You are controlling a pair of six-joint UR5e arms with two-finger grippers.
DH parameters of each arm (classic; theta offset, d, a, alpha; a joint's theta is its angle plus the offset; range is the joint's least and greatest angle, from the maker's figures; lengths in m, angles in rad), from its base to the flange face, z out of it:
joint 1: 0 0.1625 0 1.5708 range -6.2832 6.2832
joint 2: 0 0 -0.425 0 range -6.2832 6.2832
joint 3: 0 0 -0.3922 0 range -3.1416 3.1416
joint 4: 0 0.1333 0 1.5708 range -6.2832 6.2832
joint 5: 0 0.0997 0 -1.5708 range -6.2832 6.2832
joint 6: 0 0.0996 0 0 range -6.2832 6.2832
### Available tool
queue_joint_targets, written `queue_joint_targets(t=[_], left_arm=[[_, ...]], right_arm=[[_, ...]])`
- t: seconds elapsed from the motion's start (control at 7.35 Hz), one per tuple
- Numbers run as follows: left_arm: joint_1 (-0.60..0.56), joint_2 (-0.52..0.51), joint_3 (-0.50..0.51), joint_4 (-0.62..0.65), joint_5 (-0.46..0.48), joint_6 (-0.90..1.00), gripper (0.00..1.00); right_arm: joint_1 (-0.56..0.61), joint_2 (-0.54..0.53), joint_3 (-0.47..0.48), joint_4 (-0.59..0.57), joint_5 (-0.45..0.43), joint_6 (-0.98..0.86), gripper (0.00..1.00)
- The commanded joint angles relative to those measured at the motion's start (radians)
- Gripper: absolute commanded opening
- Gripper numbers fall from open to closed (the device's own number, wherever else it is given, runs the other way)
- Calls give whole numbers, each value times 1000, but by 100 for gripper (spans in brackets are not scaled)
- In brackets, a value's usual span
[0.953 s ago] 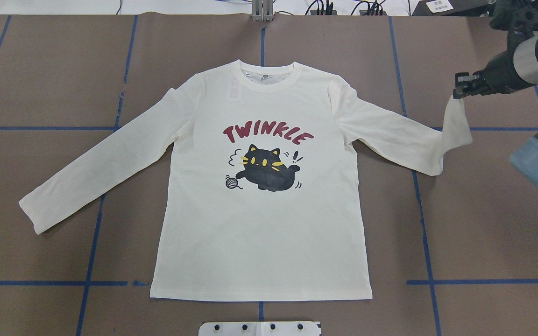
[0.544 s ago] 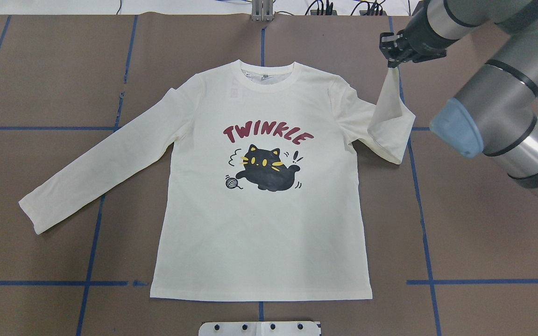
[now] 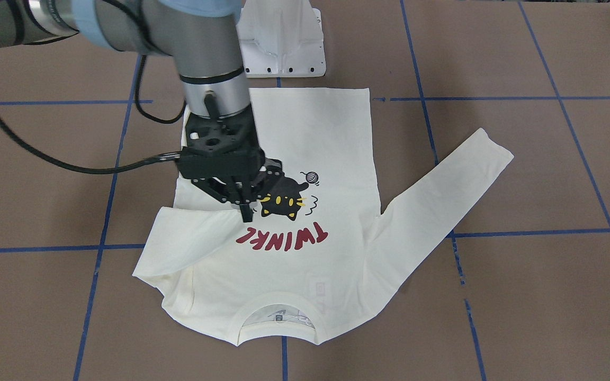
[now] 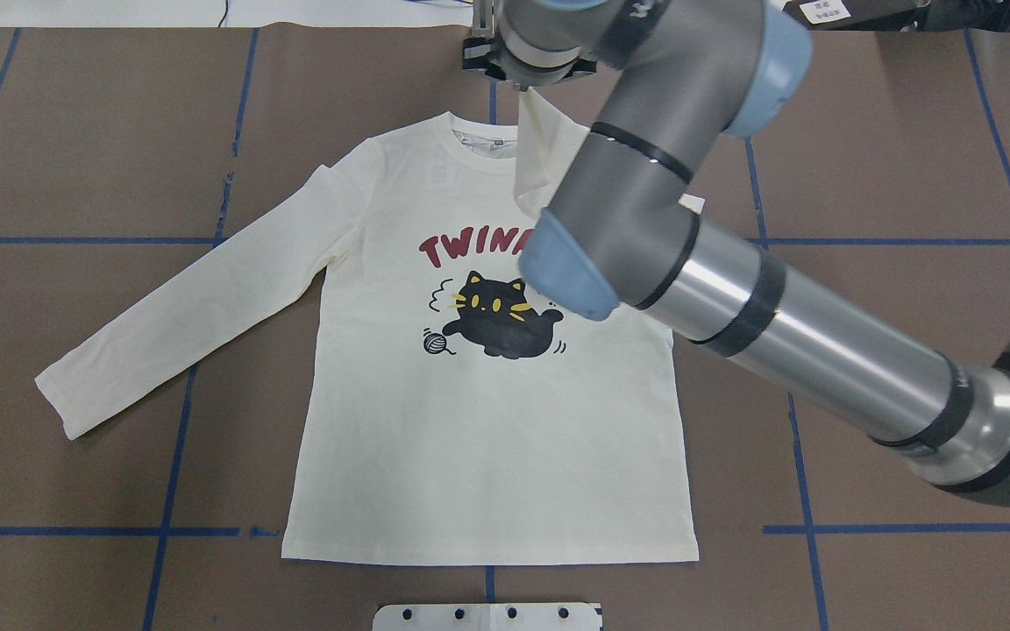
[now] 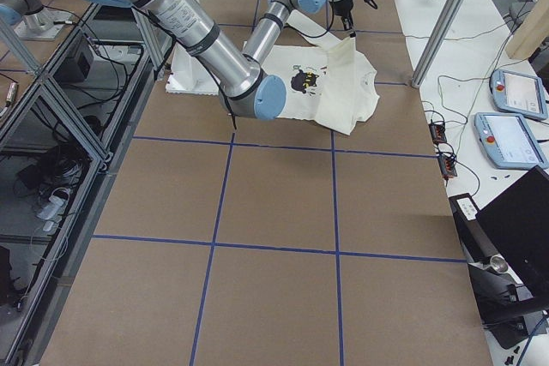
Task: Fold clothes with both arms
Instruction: 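Lift the sleeve with the right gripper and fold it across the chest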
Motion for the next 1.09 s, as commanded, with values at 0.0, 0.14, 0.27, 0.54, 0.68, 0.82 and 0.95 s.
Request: queue_joint_targets(t=[0.0,0.14,0.27,0.54,0.68,0.82,0.95], left_arm=[[0,0,4,0,-1,-4,100],[0,-1,4,0,-1,-5,100],[0,-1,-1,0,-1,-8,100],[0,-1,-2,0,-1,-8,100],[0,-1,-4,0,-1,-8,100],[-2,0,-4,0,-1,-8,100],[-2,0,-5,0,-1,-8,100]], right_arm=[[-141,132,-247,83,-166,95,0],[-181,183,-375,135,-223,193,0],[-219,248,-492,172,-275,226,0],[-235,333,-617,201,-289,264,0],[-238,346,-627,209,-289,276,0],[-238,352,-634,208,-289,310,74],[-236,361,-635,208,-282,319,99]])
